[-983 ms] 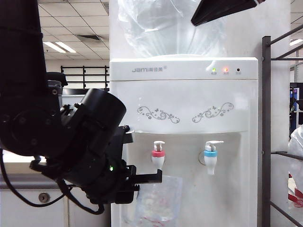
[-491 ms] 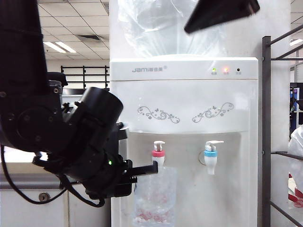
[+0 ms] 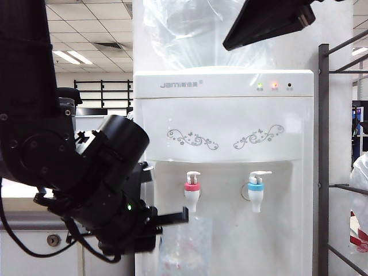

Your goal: Pick up the plastic mug from the left desk, go to the hot water outlet of the water dispenser, press the vertical switch to get some water, then put the mug back on the desk.

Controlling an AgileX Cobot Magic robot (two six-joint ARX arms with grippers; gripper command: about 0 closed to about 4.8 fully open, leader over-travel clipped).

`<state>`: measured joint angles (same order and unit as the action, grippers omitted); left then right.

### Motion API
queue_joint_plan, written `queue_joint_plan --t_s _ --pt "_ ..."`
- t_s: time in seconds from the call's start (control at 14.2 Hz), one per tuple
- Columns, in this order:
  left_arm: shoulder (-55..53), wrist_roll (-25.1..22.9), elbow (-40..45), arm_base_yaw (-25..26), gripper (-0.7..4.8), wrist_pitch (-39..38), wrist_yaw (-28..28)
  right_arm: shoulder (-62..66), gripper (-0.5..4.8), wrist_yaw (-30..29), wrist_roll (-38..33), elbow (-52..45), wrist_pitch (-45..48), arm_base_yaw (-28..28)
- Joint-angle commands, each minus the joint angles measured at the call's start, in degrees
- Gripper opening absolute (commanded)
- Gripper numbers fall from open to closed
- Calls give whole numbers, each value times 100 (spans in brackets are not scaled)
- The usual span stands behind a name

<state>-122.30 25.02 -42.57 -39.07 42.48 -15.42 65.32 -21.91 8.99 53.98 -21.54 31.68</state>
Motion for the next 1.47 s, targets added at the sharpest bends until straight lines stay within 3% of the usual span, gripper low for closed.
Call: queue_joint_plan --t_s 0.07,0.56,1.47 --pt "55 4 -28 -11 -5 791 -87 208 -1 -33 -20 9 391 9" --pt "57 -210 -28 -15 -5 964 -120 1436 -1 -31 -17 -31 741 9" --pt "57 -210 -24 -17 -5 990 -144 3156 -1 446 188 -26 2651 9"
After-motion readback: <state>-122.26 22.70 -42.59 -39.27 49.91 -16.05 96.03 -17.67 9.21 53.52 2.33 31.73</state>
